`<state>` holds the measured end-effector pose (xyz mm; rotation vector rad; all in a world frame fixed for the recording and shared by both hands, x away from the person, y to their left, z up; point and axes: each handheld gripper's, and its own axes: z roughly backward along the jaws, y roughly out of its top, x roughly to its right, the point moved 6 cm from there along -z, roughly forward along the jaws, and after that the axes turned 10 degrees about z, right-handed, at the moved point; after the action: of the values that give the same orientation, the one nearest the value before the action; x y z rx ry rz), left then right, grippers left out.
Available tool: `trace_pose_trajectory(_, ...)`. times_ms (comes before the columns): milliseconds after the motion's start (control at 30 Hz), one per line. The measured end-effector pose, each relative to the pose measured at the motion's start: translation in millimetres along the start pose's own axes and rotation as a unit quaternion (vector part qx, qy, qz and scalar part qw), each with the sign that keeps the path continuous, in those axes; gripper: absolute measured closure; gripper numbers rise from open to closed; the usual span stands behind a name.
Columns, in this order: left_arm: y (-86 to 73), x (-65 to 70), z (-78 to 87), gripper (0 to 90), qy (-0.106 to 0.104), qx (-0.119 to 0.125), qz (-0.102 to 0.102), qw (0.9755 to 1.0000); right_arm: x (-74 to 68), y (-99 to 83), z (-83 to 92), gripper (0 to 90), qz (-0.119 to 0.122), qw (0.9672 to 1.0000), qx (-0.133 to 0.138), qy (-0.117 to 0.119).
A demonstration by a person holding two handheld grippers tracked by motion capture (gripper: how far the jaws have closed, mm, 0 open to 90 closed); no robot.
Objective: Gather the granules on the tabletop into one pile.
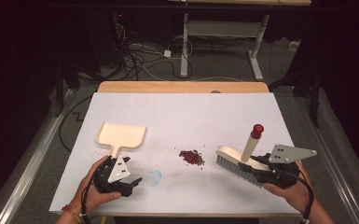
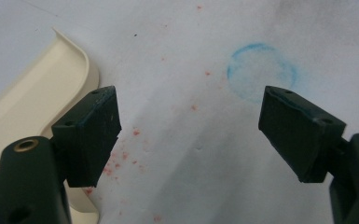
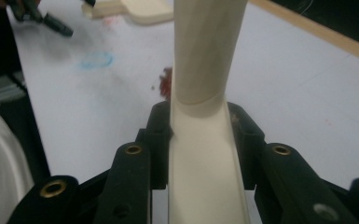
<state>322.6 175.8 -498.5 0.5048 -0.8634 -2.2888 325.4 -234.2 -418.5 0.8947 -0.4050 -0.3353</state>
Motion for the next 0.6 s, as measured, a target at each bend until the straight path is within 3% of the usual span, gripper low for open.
trace_pose_trajectory(133,-0.2,-0.3,-0.1,19.6,0.0,0.0,0.001,1.0,0.6,-11.8,6.5,66.8,0.014,0.9986,-0.029,0.043)
trace_pose_trajectory(367,1.3,0.6,-2.3,19.6,-0.002,-0.002,-0.001,1.0,26.5,-30.0,9.5,66.8,0.011,0.9922,-0.104,0.068)
trace_pose_trajectory(500,2.2,1.8,-3.7,19.6,-0.002,-0.006,-0.004,1.0,49.7,-37.2,-0.4,66.4,0.011,0.9923,-0.107,0.061)
trace_pose_trajectory(600,2.5,2.4,-4.2,19.6,-0.003,-0.006,-0.004,1.0,63.1,-42.0,-9.5,63.5,0.038,0.9917,-0.103,0.066)
